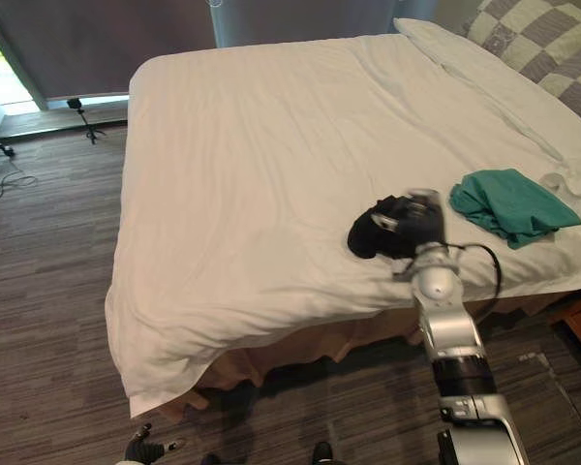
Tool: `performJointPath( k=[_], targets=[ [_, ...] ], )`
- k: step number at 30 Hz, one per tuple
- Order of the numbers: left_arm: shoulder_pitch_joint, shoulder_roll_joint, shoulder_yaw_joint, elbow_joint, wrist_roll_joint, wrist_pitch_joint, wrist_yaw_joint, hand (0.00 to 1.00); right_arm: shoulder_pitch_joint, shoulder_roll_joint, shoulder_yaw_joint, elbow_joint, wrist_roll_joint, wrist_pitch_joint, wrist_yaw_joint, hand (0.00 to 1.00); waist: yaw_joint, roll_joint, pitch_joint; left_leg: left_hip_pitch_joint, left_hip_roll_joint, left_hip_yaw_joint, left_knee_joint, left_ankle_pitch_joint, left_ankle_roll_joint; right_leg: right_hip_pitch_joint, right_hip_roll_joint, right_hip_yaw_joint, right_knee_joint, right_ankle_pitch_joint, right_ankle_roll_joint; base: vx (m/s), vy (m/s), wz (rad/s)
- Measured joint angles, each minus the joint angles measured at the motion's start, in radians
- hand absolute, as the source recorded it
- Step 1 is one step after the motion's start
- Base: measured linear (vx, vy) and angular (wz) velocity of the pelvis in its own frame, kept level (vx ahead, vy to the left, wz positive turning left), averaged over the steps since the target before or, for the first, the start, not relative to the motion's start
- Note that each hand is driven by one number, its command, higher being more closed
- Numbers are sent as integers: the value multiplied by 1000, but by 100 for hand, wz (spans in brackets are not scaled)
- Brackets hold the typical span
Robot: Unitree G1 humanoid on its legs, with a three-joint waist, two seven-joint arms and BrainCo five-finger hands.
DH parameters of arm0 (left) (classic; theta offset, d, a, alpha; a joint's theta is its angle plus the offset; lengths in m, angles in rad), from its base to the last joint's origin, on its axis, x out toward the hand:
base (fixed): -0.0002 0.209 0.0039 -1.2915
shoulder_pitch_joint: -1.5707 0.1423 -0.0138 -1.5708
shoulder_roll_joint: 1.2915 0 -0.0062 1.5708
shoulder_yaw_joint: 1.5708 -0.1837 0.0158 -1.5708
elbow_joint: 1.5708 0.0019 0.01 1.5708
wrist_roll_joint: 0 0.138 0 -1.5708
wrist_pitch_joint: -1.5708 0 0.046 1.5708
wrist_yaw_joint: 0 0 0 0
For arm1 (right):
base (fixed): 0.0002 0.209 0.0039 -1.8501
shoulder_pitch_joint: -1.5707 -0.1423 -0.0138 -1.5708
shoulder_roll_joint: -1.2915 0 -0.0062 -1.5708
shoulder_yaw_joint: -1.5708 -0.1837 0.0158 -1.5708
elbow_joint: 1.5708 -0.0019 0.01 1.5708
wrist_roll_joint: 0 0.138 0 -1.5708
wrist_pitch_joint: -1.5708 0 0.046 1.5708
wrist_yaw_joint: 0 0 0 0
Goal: Tidy the bed and pick cloth on bed and put in laundry
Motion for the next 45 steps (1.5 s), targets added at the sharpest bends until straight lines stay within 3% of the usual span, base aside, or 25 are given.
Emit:
performJointPath(
  k=[3,5,8,10,15,19,20,26,30,33,37,41,44,45],
  targets=[
    [-17,-4,-22,29,-20,-1,-1,0,-80,45,98,-2,107,-6,81,100,30,-1,1,-8,1,-14,0,4,6,2,-1,-19,0,2,-3,-15,-16,14],
    [-39,-5,-29,37,-38,-2,0,0,-121,120,171,-2,187,2,118,100,42,-7,25,-25,1,-40,0,14,13,1,-3,-46,0,3,-4,-51,-20,38],
    [-85,0,-37,46,-62,-2,5,0,-182,237,280,10,263,6,144,100,52,-11,106,-63,2,-78,0,29,15,-12,-4,-74,0,7,-10,-89,-15,35],
    [-126,1,-39,45,-83,-2,23,0,-218,311,339,47,273,2,163,100,77,-10,167,-106,2,-88,0,47,22,-51,-4,-82,2,22,-17,-118,-3,18],
    [-211,14,-67,43,-117,-2,62,0,-289,403,421,185,270,0,222,100,97,2,338,-210,-3,-114,0,90,41,-144,-10,-106,21,52,-25,-131,21,20],
    [-254,16,-140,53,-137,-8,94,0,-287,403,468,347,241,-2,258,100,99,46,379,-298,-22,-126,0,107,59,-232,-27,-107,25,76,-20,-32,49,4],
    [-282,16,-171,65,-152,-15,102,0,-287,403,473,383,219,-9,264,100,98,68,391,-329,-30,-135,0,112,67,-260,-34,-110,25,84,-17,-4,47,6],
    [-373,8,-292,67,-178,-46,110,0,-305,403,459,537,216,-56,262,100,106,142,420,-430,-48,-158,0,131,85,-349,-53,-128,23,105,-13,-8,47,13],
    [-457,-40,-422,62,-244,-45,112,0,-407,369,369,713,214,-90,285,100,160,234,408,-533,-68,-181,1,162,97,-441,-77,-146,21,123,-3,-16,40,14],
    [-468,-42,-458,60,-274,-45,112,0,-440,344,343,830,228,-107,306,100,187,247,399,-556,-78,-200,1,175,91,-464,-89,-146,21,129,-1,-7,24,6],
    [-447,-40,-495,63,-274,-70,115,0,-491,223,300,1040,341,-115,330,100,223,280,375,-569,-101,-224,1,183,84,-481,-117,-135,17,139,12,-12,37,3],
    [-399,-33,-451,65,-273,-112,115,0,-475,194,203,1099,390,-110,405,100,201,280,375,-531,-126,-248,1,176,86,-459,-140,-111,9,161,26,-6,51,-14],
    [-315,-33,-352,58,-248,-158,80,0,-344,159,101,1062,372,-98,451,100,147,272,381,-444,-136,-249,1,132,93,-370,-143,-99,-8,168,34,1,50,-15],
    [-270,-30,-284,52,-224,-170,75,0,-239,153,65,956,370,-106,479,100,110,248,397,-393,-138,-243,1,115,88,-321,-143,-93,-20,163,31,15,19,-16]
  ],
)
